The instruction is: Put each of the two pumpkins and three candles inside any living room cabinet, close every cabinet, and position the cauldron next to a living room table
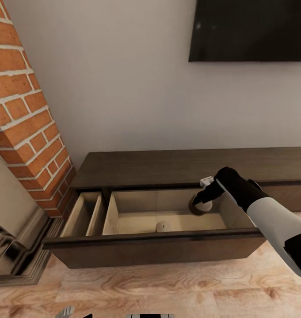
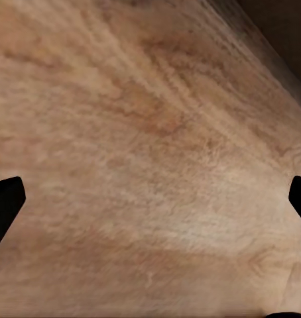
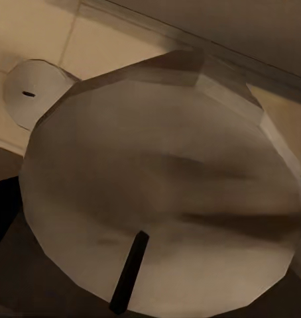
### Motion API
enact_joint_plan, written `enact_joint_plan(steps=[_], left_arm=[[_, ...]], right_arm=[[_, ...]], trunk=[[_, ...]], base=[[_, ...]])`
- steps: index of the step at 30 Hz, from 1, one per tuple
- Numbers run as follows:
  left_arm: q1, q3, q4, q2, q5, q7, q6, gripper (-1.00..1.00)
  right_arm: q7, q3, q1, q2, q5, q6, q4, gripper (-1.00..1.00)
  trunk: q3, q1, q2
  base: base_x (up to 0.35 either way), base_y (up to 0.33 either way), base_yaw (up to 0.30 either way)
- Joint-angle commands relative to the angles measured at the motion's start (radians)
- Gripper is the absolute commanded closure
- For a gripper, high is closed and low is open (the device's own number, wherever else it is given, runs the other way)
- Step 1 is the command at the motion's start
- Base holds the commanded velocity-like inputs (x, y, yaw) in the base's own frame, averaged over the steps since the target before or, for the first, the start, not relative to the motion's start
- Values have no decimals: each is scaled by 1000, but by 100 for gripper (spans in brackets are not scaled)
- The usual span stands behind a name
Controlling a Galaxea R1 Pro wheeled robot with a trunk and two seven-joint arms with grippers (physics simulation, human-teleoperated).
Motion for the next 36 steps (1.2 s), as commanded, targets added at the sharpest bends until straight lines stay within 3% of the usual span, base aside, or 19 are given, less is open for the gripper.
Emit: enact_joint_plan(steps=[1, 3, 8, 12, 28, 36], left_arm=[[0, 5, 0, -3, 3, -1, 10, -100], [0, 3, 0, -5, 3, 14, 10, -100], [0, 2, 0, -7, 3, 39, 10, -100], [0, 3, 0, -7, 3, 42, 9, -100], [0, 4, 0, -8, 3, 42, -5, -100], [0, 4, 0, -8, 3, 43, -5, -100]], right_arm=[[9, 14, -1, -2, -5, 3, -1, 100], [23, 23, -1, -3, -4, 2, 0, 100], [34, 97, -1, -6, -5, -1, 2, 100], [43, 117, -2, -6, -5, -1, 18, 100], [46, 148, 0, 9, -4, -80, 164, 100], [48, 149, 10, 24, -5, -100, 179, 100]], trunk=[[-1, 0, 0], [-1, 0, 0], [-1, 0, 0], [-1, 0, 0], [-1, 0, 0], [-1, 0, 0]], base=[[11, -96, 0], [6, -183, 0], [10, -74, 0], [97, -148, 0], [139, -102, 0], [85, -11, 0]])
